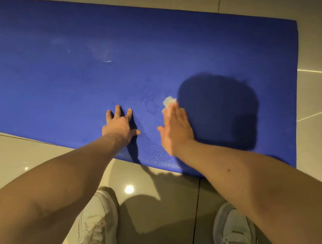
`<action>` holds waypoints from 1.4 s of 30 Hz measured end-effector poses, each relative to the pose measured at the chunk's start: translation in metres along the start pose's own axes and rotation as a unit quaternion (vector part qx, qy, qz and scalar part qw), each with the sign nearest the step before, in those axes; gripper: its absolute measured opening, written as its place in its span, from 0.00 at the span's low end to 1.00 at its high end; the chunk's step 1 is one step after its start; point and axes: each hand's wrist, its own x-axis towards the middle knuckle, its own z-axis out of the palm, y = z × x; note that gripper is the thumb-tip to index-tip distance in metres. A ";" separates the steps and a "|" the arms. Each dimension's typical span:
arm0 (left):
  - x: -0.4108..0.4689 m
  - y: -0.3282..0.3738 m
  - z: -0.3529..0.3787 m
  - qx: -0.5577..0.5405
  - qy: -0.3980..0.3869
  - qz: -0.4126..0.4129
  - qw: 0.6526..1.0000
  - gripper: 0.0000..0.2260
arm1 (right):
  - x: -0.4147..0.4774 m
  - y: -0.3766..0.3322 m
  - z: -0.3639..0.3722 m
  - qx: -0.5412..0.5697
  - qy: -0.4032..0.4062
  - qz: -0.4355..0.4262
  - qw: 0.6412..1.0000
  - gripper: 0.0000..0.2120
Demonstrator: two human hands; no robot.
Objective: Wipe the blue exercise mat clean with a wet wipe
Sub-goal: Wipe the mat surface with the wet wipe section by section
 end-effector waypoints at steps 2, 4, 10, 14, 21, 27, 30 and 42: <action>0.000 0.000 0.000 0.007 0.002 -0.002 1.000 0.38 | -0.010 -0.013 0.013 -0.031 -0.021 -0.082 0.996 0.33; -0.001 0.001 0.000 0.011 0.001 -0.003 1.000 0.38 | -0.008 -0.009 0.013 -0.088 -0.038 -0.127 0.987 0.32; -0.001 0.000 -0.002 0.016 0.004 0.000 1.000 0.37 | 0.034 0.045 -0.030 -0.155 0.003 0.011 0.988 0.34; 0.000 0.001 -0.002 0.015 0.004 0.004 1.000 0.38 | 0.048 0.045 -0.038 -0.128 -0.012 0.098 0.987 0.34; 0.002 0.000 -0.006 0.008 0.006 0.012 1.000 0.33 | 0.024 -0.013 0.011 -0.120 -0.033 -0.092 0.988 0.33; 0.021 0.003 -0.013 -0.038 0.144 0.058 0.987 0.24 | 0.050 0.032 -0.019 -0.113 -0.030 -0.102 0.988 0.32; 0.035 0.009 -0.021 -0.052 0.130 0.060 0.988 0.30 | 0.070 0.055 -0.043 -0.142 -0.024 0.031 0.989 0.35; 0.072 0.006 -0.049 0.000 0.021 0.049 0.999 0.54 | 0.070 0.001 -0.001 -0.115 -0.068 -0.123 0.983 0.33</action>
